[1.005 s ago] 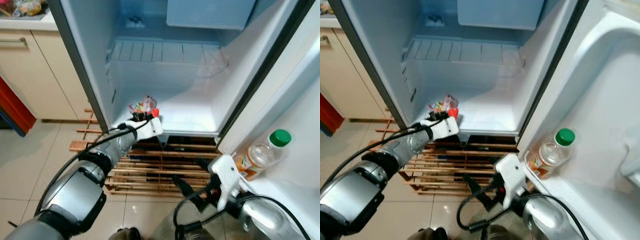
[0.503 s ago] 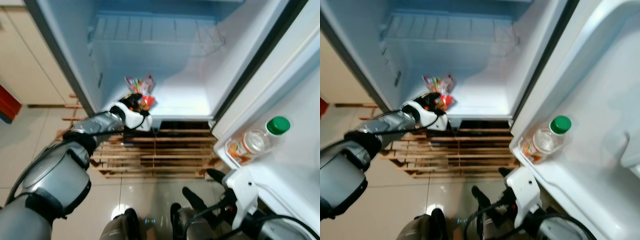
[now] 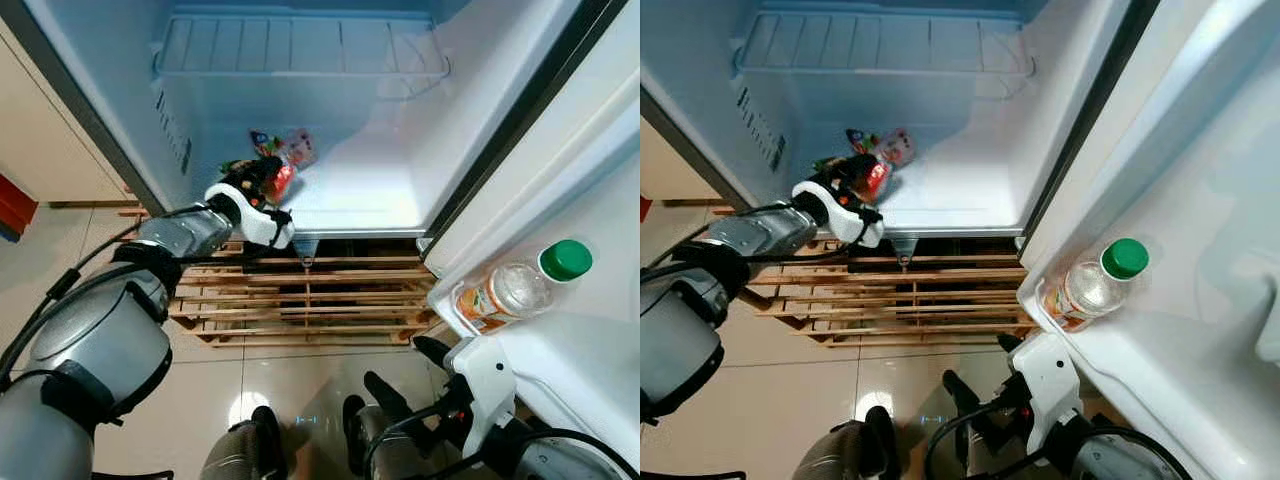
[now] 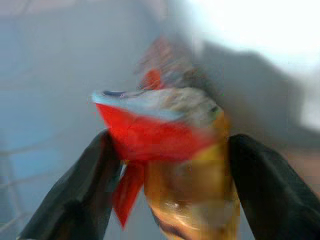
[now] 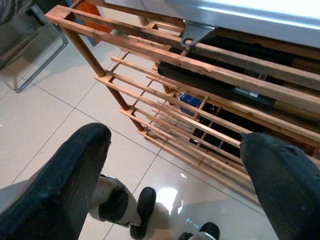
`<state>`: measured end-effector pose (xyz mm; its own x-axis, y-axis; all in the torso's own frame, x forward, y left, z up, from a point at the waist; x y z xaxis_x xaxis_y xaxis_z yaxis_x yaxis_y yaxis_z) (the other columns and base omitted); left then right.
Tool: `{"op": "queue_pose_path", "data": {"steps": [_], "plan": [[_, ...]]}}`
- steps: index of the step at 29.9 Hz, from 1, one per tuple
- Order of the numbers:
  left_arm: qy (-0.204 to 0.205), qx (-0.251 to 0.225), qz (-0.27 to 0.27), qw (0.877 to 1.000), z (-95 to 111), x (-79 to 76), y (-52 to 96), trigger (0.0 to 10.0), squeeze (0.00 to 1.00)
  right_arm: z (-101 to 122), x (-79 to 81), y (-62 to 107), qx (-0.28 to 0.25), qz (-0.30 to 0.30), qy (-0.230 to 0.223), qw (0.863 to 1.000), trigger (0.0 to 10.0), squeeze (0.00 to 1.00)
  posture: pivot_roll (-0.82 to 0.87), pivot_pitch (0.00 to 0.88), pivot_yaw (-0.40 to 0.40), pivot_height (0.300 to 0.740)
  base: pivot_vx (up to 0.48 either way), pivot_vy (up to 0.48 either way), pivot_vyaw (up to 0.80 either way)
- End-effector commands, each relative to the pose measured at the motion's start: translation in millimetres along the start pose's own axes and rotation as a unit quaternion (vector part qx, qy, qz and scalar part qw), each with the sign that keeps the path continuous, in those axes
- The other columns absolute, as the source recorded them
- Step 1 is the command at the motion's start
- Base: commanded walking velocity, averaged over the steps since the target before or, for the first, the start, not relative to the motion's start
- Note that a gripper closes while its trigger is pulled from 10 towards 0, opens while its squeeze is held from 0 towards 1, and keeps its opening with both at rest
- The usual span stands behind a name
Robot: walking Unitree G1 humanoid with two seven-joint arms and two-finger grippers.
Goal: Restocking fridge
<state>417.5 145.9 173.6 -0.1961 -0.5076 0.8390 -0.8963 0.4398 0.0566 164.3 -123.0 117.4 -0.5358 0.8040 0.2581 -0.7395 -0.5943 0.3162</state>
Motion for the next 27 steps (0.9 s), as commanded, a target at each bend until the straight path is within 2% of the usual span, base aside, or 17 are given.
{"op": "queue_pose_path", "data": {"steps": [1, 5, 6, 10, 11, 12, 13, 14, 15, 16, 18, 19, 21, 22, 24, 25, 27], "plan": [[0.019, 0.003, 0.027, 0.999, -4, 10.4, -2.0, 10.0, 1.00, -5, 0.5, -0.2, 0.008, 0.000, -0.010, 1.000, 10.0, 0.00, -0.47, 0.256, 0.000, 0.740, 0.000, 0.000, 0.00], [0.079, -0.012, 0.044, 0.996, 1, 17.9, -3.5, 10.0, 1.00, -5, -2.4, -7.9, 0.005, 0.007, -0.006, 1.000, 10.0, 0.00, -0.44, 0.226, 0.000, 0.740, 0.000, 0.000, 0.00], [0.141, -0.012, 0.053, 0.989, 2, 21.2, -3.1, 10.0, 1.00, -3, -4.9, -12.8, -0.001, 0.010, -0.002, 1.000, 10.0, 0.00, -0.42, 0.213, 0.001, 0.740, 0.000, 0.000, 0.00], [0.158, -0.015, 0.060, 0.986, 2, 23.0, -2.5, 10.0, 1.00, -2, -7.2, -16.5, -0.004, 0.011, 0.001, 1.000, 10.0, 0.00, -0.41, 0.200, 0.003, 0.740, 0.000, 0.000, 0.00], [0.192, -0.021, 0.061, 0.979, 5, 21.4, -0.1, 10.0, 0.00, 0, -9.7, -21.7, -0.009, 0.014, 0.004, 1.000, 10.0, 0.00, -0.40, 0.179, 0.003, 0.740, 0.000, 0.000, 0.00], [0.192, -0.021, 0.061, 0.979, 5, 21.4, -0.1, 10.0, 0.00, 0, -9.7, -21.7, -0.009, 0.014, 0.004, 1.000, 10.0, 0.00, -0.40, 0.179, 0.003, 0.740, 0.000, 0.000, 0.00], [0.209, -0.025, 0.058, 0.976, 7, 19.7, 1.1, 10.0, 0.00, 1, -11.2, -25.2, -0.012, 0.015, 0.006, 1.000, 10.0, 0.00, -0.38, 0.163, 0.004, 0.740, 0.000, 0.000, 0.00], [0.262, -0.032, 0.059, 0.963, 13, 18.6, 2.6, 10.0, 0.00, 2, -12.3, -28.1, -0.015, 0.017, 0.008, 1.000, 10.0, 0.00, -0.38, 0.149, 0.006, 0.740, 0.000, 0.000, 0.00], [0.297, -0.037, 0.062, 0.952, 16, 18.3, 3.9, 10.0, 0.00, 2, -13.0, -29.9, -0.017, 0.018, 0.009, 1.000, 10.0, 0.00, -0.38, 0.149, 0.006, 0.740, 0.000, 0.000, 0.00], [0.297, -0.037, 0.062, 0.952, 16, 18.3, 3.9, 10.0, 0.00, 2, -13.0, -29.9, -0.017, 0.018, 0.009, 1.000, 10.0, 0.00, -0.38, 0.149, 0.006, 0.740, 0.000, 0.000, 0.00], [0.423, -0.039, 0.064, 0.903, 28, 15.8, 6.0, 10.0, 0.00, 5, -17.9, -37.8, -0.026, 0.017, 0.012, 0.999, 10.0, 0.00, -0.35, 0.105, 0.009, 0.740, 0.000, 0.000, 0.00], [0.498, -0.042, 0.069, 0.864, 38, 15.9, 8.6, 10.0, 0.00, 9, -21.2, -40.6, -0.038, 0.011, 0.007, 0.999, 10.0, 0.00, -0.34, 0.083, 0.011, 0.740, 0.000, 0.000, 0.00], [0.588, -0.054, 0.077, 0.804, 51, 18.1, 15.9, 10.0, 0.00, 15, -26.6, -43.7, -0.057, 0.000, -0.004, 0.998, 10.0, 0.00, -0.33, 0.055, 0.011, 0.740, 0.000, 0.000, 0.00], [0.616, -0.063, 0.082, 0.781, 57, 20.3, 19.5, 10.0, 0.00, 18, -30.6, -46.4, -0.066, -0.007, -0.010, 0.998, 10.0, 0.00, -0.31, 0.026, 0.013, 0.740, 0.000, 0.000, 0.00], [0.654, -0.080, 0.085, 0.748, 68, 26.0, 26.4, 10.0, 0.00, 21, -37.4, -49.8, -0.080, -0.019, -0.020, 0.996, 10.0, 0.00, -0.30, 0.000, 0.015, 0.740, 0.000, 0.000, 0.00], [0.654, -0.080, 0.085, 0.748, 68, 26.0, 26.4, 10.0, 0.00, 21, -37.4, -49.8, -0.080, -0.019, -0.020, 0.996, 10.0, 0.00, -0.30, 0.000, 0.015, 0.740, 0.000, 0.000, 0.00], [0.677, -0.108, 0.083, 0.723, 82, 33.4, 35.7, 10.0, 0.00, 23, -41.4, -50.2, -0.089, -0.028, -0.020, 0.995, 10.0, 0.00, -0.29, 0.000, 0.018, 0.740, 0.000, 0.000, 0.00]]}}
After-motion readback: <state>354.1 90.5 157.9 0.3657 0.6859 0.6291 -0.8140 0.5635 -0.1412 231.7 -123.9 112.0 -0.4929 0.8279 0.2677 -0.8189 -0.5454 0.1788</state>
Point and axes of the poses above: a point about 5 cm out from each wrist's last joint towards the gripper, its own y axis pointing back from the gripper into the wrist, its own z axis along the axis of the wrist's last joint, x = y × z, the point moved 2 cm from there along -y, pointing out of the wrist towards the gripper, and after that the axes turned 11 degrees about -y, right-handed, at the moved point
